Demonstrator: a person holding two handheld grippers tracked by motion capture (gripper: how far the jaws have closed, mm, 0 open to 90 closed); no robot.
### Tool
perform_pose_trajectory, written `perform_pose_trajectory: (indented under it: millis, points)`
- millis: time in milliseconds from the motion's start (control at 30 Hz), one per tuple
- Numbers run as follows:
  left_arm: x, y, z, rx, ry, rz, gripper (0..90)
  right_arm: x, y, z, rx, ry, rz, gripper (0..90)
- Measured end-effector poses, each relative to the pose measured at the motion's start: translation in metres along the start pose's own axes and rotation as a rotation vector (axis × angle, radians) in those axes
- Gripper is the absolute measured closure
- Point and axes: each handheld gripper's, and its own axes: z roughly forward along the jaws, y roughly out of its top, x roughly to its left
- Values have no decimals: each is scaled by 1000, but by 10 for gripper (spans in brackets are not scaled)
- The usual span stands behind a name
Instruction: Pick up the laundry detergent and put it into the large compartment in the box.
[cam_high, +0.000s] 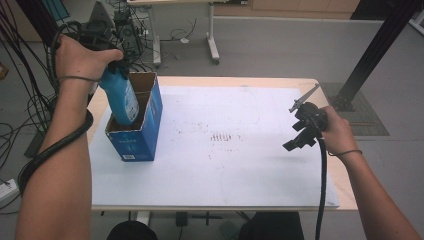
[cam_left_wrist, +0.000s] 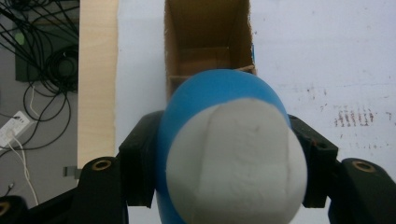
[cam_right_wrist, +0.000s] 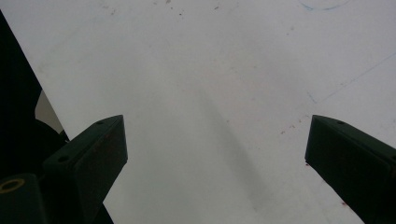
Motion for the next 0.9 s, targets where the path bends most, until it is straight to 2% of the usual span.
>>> perform_pose_trajectory:
  millis: [167,800,900]
  points:
    - [-1,-1,9,8,-2,-2,376,-1,0,1,1,1,-1,55]
    - [-4,-10,58,89,-2,0,376,-1,-5,2,4,3,8,55]
    - [-2,-13,66,93,-5,-10,376,-1,-5,3,4,2,9,56]
